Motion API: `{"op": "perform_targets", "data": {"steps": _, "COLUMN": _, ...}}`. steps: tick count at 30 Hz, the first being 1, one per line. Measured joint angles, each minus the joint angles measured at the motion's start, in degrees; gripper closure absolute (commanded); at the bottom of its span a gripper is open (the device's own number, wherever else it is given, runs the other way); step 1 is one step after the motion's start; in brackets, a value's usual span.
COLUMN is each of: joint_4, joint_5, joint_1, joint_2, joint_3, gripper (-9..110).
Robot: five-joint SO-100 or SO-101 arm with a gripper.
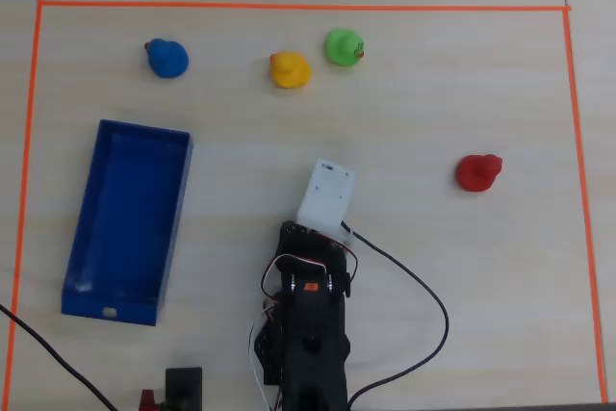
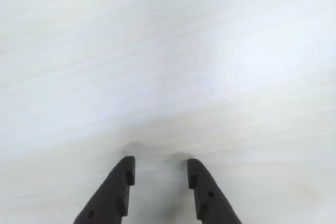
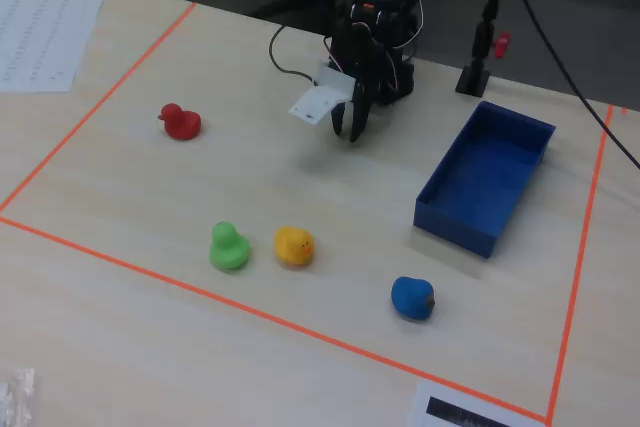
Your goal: Grasp blue duck and put it into box.
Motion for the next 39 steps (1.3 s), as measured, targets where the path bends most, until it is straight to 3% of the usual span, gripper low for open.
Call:
{"op": "perform_targets", "data": {"steps": 32, "joint_4": 0.0, "joint_5": 0.0, "joint_1": 1.0, "joint_2": 0.0, "joint_3": 0.0, "gripper": 90}}
{"op": "perform_targets", "data": {"steps": 39, "joint_4": 0.1, "joint_5": -1.8, "joint_1": 1.0, "joint_2": 0.0, "joint_3": 0.0, "gripper": 100}}
